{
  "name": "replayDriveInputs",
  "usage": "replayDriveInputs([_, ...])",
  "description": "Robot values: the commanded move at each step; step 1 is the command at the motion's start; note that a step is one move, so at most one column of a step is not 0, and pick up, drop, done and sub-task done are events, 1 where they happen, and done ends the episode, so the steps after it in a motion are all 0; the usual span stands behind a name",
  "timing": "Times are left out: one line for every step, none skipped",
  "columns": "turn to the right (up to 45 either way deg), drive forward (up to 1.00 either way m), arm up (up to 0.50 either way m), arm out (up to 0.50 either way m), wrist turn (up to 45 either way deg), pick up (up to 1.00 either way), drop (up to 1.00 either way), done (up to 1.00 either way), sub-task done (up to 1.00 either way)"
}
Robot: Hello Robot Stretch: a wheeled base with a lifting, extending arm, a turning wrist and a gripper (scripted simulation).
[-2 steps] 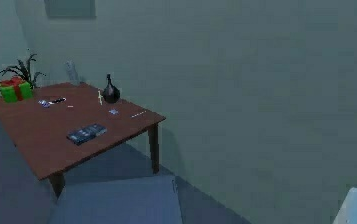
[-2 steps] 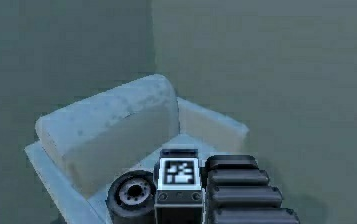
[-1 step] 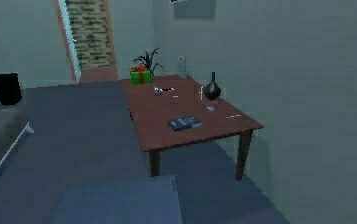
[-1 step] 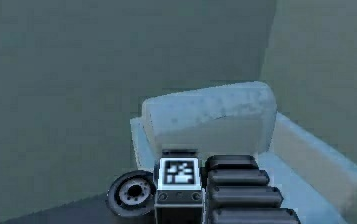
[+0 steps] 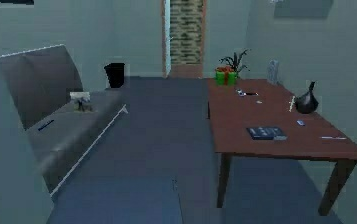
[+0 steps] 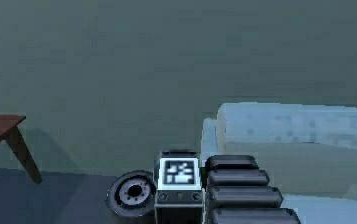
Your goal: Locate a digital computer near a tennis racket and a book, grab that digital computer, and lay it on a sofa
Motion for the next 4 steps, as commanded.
replayDriveInputs([0.0,0.10,0.00,0.00,0.0,0.00,0.00,0.00,0.00])
replayDriveInputs([-6.0,0.00,0.00,0.00,0.0,0.00,0.00,0.00,0.00])
replayDriveInputs([0.0,0.65,0.00,0.00,0.0,0.00,0.00,0.00,0.00])
replayDriveInputs([-21.0,0.00,0.00,0.00,0.0,0.00,0.00,0.00,0.00])
